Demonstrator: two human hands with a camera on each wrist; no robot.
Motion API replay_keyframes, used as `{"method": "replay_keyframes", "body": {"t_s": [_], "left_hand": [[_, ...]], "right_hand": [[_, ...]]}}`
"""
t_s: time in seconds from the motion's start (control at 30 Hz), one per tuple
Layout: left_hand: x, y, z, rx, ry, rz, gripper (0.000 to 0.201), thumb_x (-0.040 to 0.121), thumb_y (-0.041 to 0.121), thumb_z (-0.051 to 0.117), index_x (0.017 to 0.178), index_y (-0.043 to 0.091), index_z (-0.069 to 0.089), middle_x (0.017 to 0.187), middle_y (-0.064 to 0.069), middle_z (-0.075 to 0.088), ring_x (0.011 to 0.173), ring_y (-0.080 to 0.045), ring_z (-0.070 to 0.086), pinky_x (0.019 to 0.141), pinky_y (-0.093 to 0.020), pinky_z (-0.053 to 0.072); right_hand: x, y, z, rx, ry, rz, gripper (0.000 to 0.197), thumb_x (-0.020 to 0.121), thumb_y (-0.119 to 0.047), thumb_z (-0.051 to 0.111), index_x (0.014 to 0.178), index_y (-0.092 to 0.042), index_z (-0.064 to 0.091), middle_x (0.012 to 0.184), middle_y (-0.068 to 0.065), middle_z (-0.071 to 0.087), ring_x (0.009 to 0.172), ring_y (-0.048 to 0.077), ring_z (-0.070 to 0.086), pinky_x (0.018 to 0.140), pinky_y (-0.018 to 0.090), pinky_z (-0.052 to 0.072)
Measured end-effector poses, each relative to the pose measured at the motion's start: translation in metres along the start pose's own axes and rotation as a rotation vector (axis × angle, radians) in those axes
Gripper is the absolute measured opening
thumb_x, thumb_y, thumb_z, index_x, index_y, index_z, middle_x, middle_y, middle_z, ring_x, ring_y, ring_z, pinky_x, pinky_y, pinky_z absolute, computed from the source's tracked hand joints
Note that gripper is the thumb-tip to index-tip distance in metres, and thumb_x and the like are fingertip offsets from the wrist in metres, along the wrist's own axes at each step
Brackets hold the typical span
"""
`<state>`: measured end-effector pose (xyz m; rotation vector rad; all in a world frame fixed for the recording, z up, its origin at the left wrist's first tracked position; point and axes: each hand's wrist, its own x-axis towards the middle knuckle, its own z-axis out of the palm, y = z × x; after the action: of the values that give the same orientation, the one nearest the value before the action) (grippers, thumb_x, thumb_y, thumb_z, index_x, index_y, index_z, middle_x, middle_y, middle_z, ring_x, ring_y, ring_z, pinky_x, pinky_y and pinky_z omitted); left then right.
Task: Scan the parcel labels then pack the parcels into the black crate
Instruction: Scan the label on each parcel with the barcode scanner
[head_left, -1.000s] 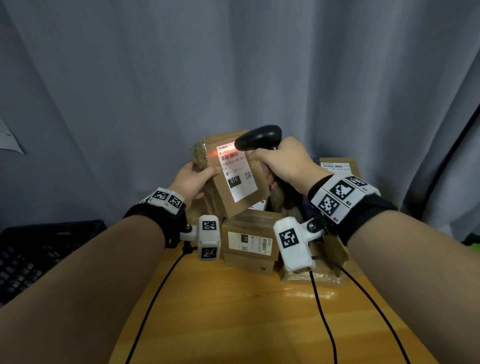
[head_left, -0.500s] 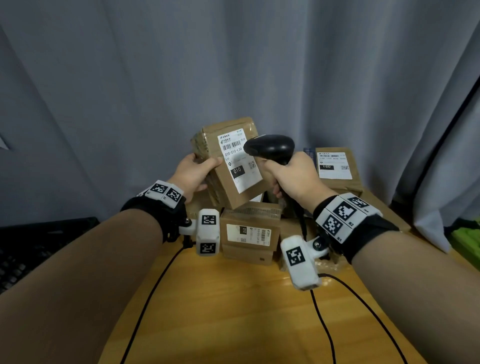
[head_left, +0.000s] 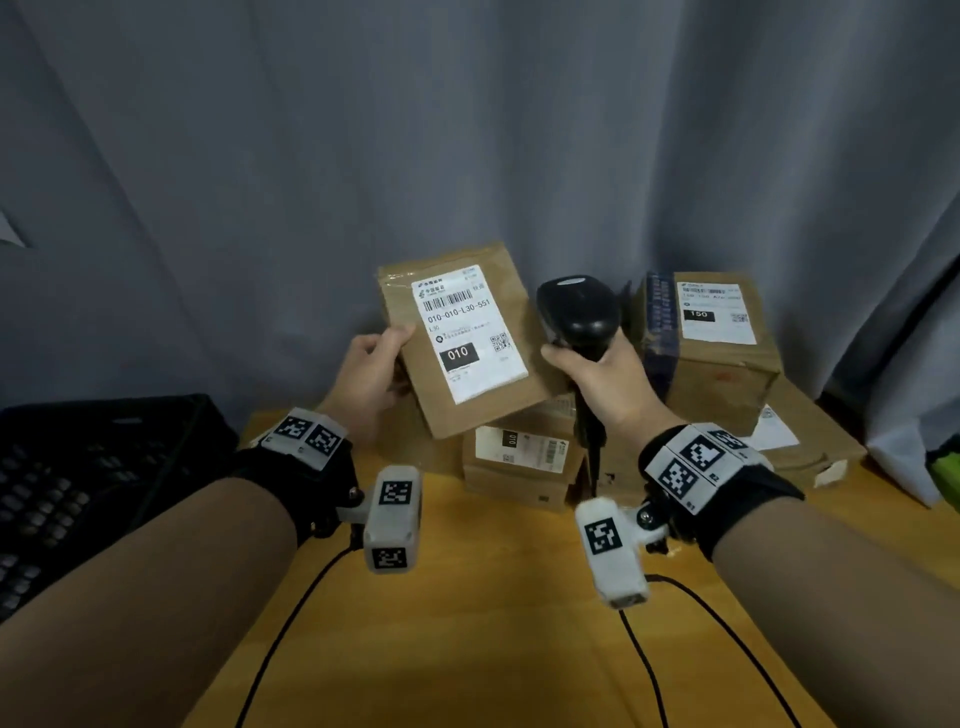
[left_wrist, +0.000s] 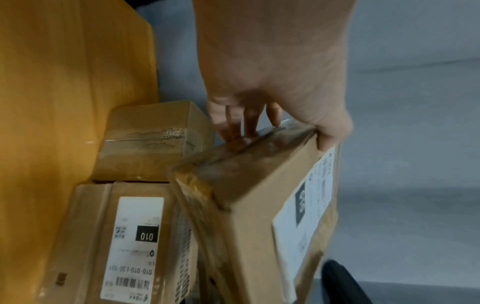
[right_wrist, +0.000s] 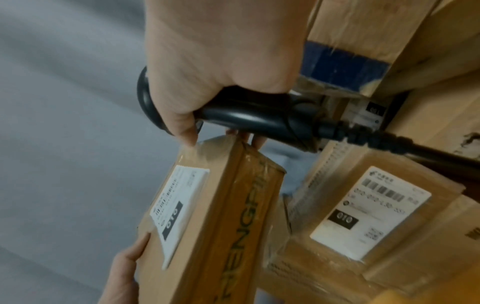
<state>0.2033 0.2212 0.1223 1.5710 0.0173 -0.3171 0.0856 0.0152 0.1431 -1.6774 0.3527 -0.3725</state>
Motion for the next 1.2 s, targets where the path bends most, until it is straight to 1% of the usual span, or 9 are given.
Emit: {"method": "replay_keyframes", "body": {"t_s": [0.13,0.2,0.33,0.5,0.7,0.87,1.07,1.13,1.2], "left_hand": [[-0.009,-0.016,-0.022,-0.009,-0.010,-0.014,0.057,0.078,0.051,0.067,0.115,0.013,0.048,0.114,-0.013,0.065,0.091,-0.023,0.066,0.073,-0.035,0.053],[-0.014,-0.019,-0.037,0.048,-0.077,-0.046,0.049,0.086,0.040,0.066,0.123,0.022,0.040,0.117,-0.005,0.059,0.093,-0.018,0.062,0.071,-0.033,0.051],[-0.018,-0.020,-0.060,0.082,-0.256,-0.129,0.081,0.084,0.027,0.071,0.145,0.049,0.022,0.134,0.012,0.053,0.114,-0.020,0.058,0.078,-0.042,0.057],[-0.013,-0.032,-0.112,-0.054,-0.042,-0.122,0.082,0.072,0.023,0.070,0.143,0.042,0.034,0.133,0.002,0.055,0.118,-0.027,0.056,0.088,-0.054,0.053],[0.010,-0.075,-0.190,-0.026,0.152,-0.237,0.074,0.085,0.022,0.068,0.147,0.036,0.030,0.138,-0.002,0.049,0.114,-0.025,0.054,0.083,-0.048,0.057],[0.043,-0.123,-0.225,0.194,0.171,-0.422,0.085,0.079,0.032,0.070,0.150,0.032,0.024,0.137,-0.004,0.049,0.115,-0.030,0.055,0.091,-0.049,0.053],[0.074,-0.150,-0.231,0.760,0.206,-0.420,0.064,0.092,0.024,0.056,0.148,0.010,0.028,0.143,-0.021,0.041,0.125,-0.039,0.045,0.100,-0.039,0.039],[0.078,-0.149,-0.230,1.040,0.189,-0.364,0.071,0.088,0.041,0.058,0.147,0.012,0.029,0.145,-0.022,0.035,0.128,-0.041,0.040,0.104,-0.042,0.036],[0.082,-0.151,-0.224,1.278,0.050,-0.139,0.082,0.082,0.058,0.058,0.149,0.021,0.026,0.151,-0.019,0.027,0.136,-0.039,0.030,0.111,-0.048,0.028]], "right_hand": [[0.007,0.019,0.022,-0.030,-0.055,0.020,0.050,0.083,-0.013,0.072,0.128,-0.022,0.051,0.118,-0.003,0.062,0.109,0.011,0.058,0.094,0.030,0.045],[0.011,0.024,0.035,-0.030,-0.071,0.037,0.048,0.082,-0.012,0.073,0.123,-0.023,0.052,0.113,-0.003,0.064,0.107,0.012,0.060,0.093,0.031,0.047],[0.014,0.029,0.064,-0.080,-0.185,0.019,0.043,0.080,-0.008,0.074,0.116,-0.021,0.055,0.099,-0.011,0.062,0.094,0.002,0.058,0.083,0.016,0.045],[0.015,0.040,0.106,-0.127,-0.320,0.066,0.052,0.080,-0.008,0.074,0.127,-0.014,0.052,0.107,0.002,0.067,0.101,0.016,0.064,0.092,0.037,0.053],[0.021,0.062,0.170,-0.176,-0.362,0.129,0.040,0.082,-0.008,0.070,0.117,-0.011,0.051,0.092,0.018,0.069,0.071,0.022,0.065,0.077,0.050,0.058],[0.027,0.101,0.229,-0.238,-0.311,0.230,0.039,0.075,-0.015,0.072,0.108,-0.020,0.052,0.079,0.006,0.068,0.072,0.023,0.068,0.079,0.052,0.057],[0.027,0.136,0.258,-0.343,-0.274,0.283,0.051,0.076,-0.018,0.073,0.122,-0.016,0.052,0.096,0.007,0.068,0.092,0.026,0.065,0.087,0.042,0.053],[0.029,0.141,0.261,-0.373,-0.260,0.280,0.051,0.078,-0.017,0.073,0.124,-0.015,0.052,0.098,0.005,0.067,0.095,0.024,0.064,0.087,0.037,0.052],[0.032,0.143,0.264,-0.389,-0.238,0.267,0.052,0.078,-0.015,0.073,0.126,-0.014,0.052,0.096,0.004,0.066,0.096,0.023,0.064,0.086,0.034,0.050]]}}
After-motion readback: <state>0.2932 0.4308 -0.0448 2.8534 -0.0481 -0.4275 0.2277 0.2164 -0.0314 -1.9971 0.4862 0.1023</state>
